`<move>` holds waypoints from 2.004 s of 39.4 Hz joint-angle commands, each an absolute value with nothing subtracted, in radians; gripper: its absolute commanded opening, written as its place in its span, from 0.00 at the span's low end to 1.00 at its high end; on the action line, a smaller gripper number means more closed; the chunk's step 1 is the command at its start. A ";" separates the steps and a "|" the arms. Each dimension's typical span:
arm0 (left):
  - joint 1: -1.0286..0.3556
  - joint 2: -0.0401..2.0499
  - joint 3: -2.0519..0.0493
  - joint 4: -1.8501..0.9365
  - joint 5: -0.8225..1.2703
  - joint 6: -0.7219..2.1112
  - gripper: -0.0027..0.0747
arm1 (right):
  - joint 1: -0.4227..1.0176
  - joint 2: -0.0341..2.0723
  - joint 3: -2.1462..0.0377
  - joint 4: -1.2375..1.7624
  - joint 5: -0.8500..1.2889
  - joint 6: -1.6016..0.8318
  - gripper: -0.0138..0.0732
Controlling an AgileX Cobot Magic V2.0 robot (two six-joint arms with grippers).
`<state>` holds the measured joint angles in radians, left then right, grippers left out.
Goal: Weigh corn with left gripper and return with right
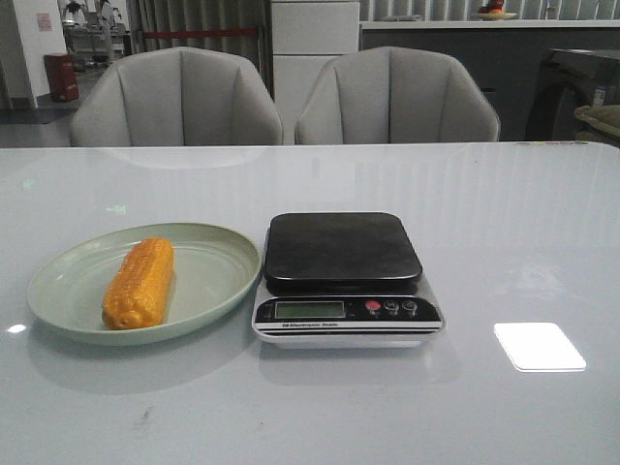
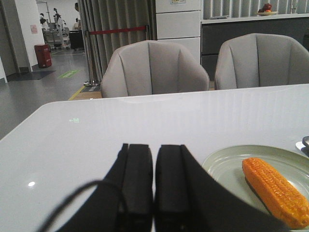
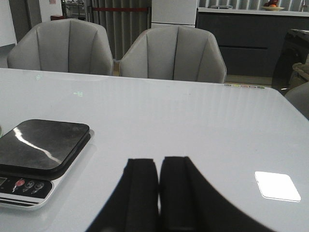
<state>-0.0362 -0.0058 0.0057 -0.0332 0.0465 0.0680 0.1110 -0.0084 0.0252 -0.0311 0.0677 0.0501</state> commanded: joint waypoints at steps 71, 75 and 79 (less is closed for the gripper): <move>-0.034 0.324 -0.485 -0.137 0.302 0.058 0.20 | 0.106 -0.029 0.036 -0.042 -0.010 0.048 0.36; -0.034 0.370 -0.495 -0.137 0.309 0.058 0.20 | 0.106 -0.029 0.036 -0.042 -0.010 0.048 0.36; -0.034 0.395 -0.480 -0.138 0.312 0.058 0.20 | 0.106 -0.029 0.036 -0.042 -0.010 0.048 0.36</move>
